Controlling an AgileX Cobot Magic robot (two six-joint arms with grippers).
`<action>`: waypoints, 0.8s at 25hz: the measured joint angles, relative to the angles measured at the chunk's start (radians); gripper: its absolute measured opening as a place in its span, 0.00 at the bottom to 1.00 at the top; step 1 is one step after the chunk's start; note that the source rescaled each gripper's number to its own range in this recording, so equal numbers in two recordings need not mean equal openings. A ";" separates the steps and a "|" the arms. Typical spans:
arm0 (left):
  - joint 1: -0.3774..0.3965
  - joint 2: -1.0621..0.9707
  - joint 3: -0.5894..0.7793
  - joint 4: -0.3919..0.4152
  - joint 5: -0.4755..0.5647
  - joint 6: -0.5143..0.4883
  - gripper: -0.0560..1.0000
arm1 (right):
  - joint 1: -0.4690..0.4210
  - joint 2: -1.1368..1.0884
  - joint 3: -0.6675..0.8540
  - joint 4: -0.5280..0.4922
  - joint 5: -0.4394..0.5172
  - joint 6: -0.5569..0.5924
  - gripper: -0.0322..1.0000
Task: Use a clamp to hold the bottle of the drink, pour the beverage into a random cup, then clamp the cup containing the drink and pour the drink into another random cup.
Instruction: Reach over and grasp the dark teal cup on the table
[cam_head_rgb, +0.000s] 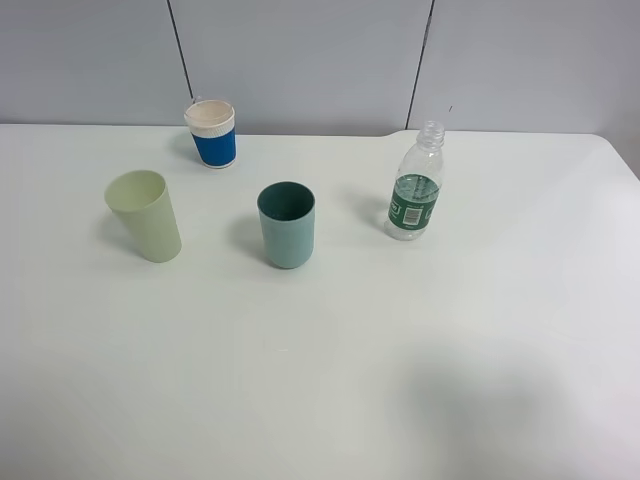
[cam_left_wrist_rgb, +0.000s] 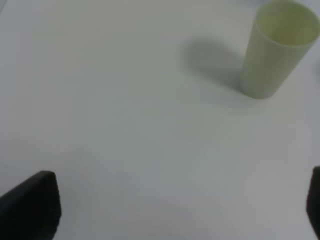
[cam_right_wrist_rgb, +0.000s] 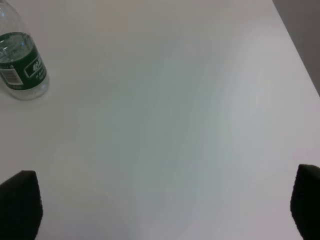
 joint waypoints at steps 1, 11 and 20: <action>0.000 0.000 0.000 0.000 0.000 0.000 1.00 | 0.000 0.000 0.000 0.000 0.000 0.000 0.99; 0.000 0.000 0.000 0.000 0.000 -0.001 1.00 | 0.000 0.000 0.000 0.000 0.000 0.000 0.99; 0.000 0.030 -0.010 0.015 -0.013 -0.015 1.00 | 0.000 0.000 0.000 0.000 0.000 0.000 0.99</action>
